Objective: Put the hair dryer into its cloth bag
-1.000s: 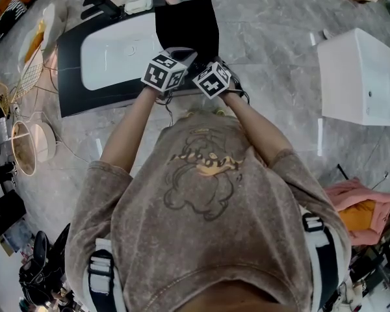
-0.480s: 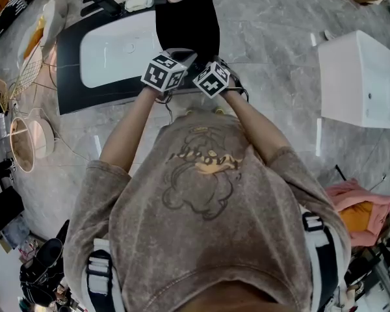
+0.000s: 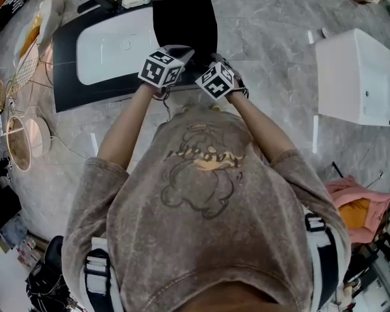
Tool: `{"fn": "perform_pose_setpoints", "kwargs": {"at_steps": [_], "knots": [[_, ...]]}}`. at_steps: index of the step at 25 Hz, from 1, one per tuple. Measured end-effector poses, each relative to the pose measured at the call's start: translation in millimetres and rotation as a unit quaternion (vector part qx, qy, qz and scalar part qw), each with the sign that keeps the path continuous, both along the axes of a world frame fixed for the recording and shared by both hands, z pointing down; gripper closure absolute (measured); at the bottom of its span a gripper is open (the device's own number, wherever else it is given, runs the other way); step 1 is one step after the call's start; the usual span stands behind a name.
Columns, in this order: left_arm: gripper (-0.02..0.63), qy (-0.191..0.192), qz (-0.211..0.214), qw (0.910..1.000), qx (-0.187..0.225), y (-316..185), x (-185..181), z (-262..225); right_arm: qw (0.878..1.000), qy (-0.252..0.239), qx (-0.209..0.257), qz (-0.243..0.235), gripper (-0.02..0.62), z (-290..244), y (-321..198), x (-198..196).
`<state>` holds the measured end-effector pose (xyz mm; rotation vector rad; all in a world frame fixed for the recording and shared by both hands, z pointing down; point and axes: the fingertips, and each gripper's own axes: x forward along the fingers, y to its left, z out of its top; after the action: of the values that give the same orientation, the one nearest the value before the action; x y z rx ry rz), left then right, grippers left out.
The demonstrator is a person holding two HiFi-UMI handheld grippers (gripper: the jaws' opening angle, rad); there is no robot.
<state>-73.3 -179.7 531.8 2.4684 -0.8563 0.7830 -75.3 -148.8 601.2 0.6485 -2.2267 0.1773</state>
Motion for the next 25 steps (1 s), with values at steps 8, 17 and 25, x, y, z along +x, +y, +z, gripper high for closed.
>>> {"fn": "perform_pose_setpoints", "kwargs": {"at_steps": [8, 17, 25], "knots": [[0.586, 0.001, 0.003, 1.0000, -0.005, 2.5, -1.1, 3.7, 1.000, -0.022, 0.006, 0.014, 0.333, -12.3, 23.5, 29.8], [0.586, 0.002, -0.003, 0.9999, -0.010, 5.8, 0.9, 8.3, 0.997, -0.034, -0.033, 0.059, 0.337, 7.9, 44.5, 59.5], [0.586, 0.000, -0.003, 0.9999, -0.012, 9.6, 1.4, 9.1, 0.995, -0.056, -0.054, 0.064, 0.344, 2.8, 54.1, 62.2]]}}
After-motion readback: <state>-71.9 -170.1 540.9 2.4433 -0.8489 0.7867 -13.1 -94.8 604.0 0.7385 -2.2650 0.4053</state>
